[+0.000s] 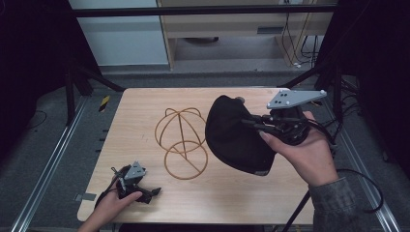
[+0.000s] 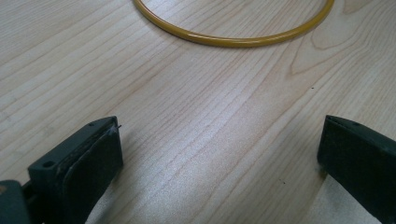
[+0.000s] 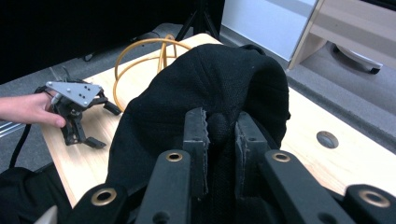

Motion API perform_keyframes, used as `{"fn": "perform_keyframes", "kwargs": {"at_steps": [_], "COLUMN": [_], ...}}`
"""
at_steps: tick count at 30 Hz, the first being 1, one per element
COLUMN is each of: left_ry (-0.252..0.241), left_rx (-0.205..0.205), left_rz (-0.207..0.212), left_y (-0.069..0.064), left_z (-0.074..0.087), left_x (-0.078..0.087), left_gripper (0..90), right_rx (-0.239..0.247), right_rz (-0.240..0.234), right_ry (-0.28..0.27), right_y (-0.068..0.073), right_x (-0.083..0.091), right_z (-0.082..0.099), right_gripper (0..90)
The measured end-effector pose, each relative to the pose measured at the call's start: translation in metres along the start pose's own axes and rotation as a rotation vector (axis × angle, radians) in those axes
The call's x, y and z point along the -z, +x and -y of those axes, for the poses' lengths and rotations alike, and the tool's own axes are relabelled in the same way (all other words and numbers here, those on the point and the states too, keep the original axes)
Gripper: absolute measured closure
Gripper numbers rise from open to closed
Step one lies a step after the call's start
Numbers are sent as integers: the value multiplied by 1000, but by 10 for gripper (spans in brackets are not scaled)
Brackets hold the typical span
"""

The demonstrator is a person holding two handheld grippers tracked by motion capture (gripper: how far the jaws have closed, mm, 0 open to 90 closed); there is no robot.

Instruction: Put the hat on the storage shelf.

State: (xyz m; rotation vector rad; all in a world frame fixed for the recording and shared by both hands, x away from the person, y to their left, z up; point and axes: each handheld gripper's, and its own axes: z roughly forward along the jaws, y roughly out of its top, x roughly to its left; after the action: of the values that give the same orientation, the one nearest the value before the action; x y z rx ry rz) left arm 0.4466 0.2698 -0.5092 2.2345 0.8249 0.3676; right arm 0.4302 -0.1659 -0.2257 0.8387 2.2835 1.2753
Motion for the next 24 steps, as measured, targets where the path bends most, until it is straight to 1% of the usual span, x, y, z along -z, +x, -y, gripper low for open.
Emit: {"fn": "perform_keyframes", "kwargs": {"at_steps": [6, 7, 9, 11, 15, 17, 18, 20, 21, 23, 24], "left_ry": [1, 0, 1, 0, 1, 0, 0, 0, 0, 1, 1], "left_rx": [0, 0, 0, 1, 2, 2, 2, 3, 3, 1, 1], "left_rz": [0, 0, 0, 0, -1, -1, -1, 0, 0, -1, -1], "left_y": [0, 0, 0, 0, 0, 0, 0, 0, 0, 0, 0], "left_z": [0, 0, 0, 0, 0, 0, 0, 0, 0, 0, 0], "left_x": [0, 0, 0, 0, 0, 0, 0, 0, 0, 0, 0], "left_gripper": [0, 0, 0, 0, 0, 0, 0, 0, 0, 0, 0], "right_rx": [14, 22, 24, 30, 39, 50, 50, 61, 72, 74, 88], "right_rz": [-13, -11, -13, -19, -22, -23, -23, -25, -27, -30, -33], "right_ry": [-3, -4, -6, -4, 3, 6, 6, 12, 14, 16, 29], "right_y": [5, 6, 7, 8, 10, 12, 12, 15, 18, 18, 20], "right_x": [-2, -3, -4, -8, -12, -14, -14, -16, -17, -18, -22], "right_z": [-15, -20, -22, -30, -37, -46, -46, -52, -59, -61, -68], "right_gripper": [781, 781, 782, 781, 782, 781, 781, 782, 781, 781, 781]}}
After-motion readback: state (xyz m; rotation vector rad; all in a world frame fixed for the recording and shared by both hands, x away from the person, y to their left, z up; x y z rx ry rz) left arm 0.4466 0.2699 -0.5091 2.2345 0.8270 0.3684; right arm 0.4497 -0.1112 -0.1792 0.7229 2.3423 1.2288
